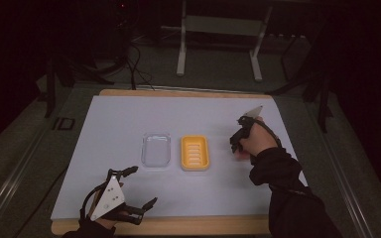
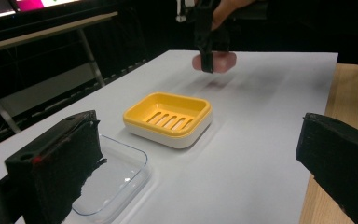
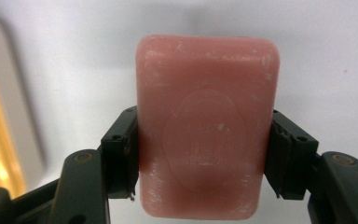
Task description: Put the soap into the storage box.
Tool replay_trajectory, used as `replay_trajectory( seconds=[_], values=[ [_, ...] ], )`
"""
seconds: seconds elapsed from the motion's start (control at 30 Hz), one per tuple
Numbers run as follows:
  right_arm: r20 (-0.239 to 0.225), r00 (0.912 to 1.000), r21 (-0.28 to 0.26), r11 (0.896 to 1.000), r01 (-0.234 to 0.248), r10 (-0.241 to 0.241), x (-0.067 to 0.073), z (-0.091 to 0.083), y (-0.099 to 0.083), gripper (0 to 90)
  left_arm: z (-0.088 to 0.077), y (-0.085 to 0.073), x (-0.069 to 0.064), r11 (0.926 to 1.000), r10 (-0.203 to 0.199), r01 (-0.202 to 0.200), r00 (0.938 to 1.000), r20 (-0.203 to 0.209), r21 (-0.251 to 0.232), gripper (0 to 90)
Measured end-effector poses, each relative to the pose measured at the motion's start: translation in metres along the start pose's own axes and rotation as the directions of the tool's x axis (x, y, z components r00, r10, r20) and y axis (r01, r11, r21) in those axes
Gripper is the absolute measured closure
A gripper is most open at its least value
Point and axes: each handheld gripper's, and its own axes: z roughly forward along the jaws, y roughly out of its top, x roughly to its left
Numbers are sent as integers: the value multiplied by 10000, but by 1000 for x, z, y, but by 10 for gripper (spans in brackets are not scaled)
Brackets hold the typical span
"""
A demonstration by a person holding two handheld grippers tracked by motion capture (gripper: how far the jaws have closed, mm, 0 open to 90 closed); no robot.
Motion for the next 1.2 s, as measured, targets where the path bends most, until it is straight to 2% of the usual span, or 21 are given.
replay_trajectory(
  seconds=[0.2,0.47,0.53,0.8,0.9,0.93,1.2],
  values=[
    [-55,10000,-177,9998,47,-48,5,-19,-5,377,0,0,0,10000,-6,6,10000,-15,0,6],
    [-597,9980,-589,9981,175,-210,16,-39,-12,377,0,0,0,10000,-10,10,10000,-36,19,6],
    [-746,9964,-705,9969,338,-391,24,-47,-15,377,0,0,0,10000,7,-7,10000,-40,29,6],
    [-1065,9918,-926,9938,610,-708,41,-60,-20,377,1,0,0,10000,27,-27,10000,-61,40,6],
    [-1165,9907,-928,9939,597,-704,44,-61,-21,377,1,0,0,10000,29,-29,10000,-61,45,6],
    [-1382,9869,-957,9929,703,-832,49,-63,-22,377,1,0,0,10000,32,-32,10000,-64,53,6],
    [-1842,9764,-1101,9895,932,-1125,67,-65,-26,377,0,0,0,10000,31,-31,10000,-56,53,6]
  ],
)
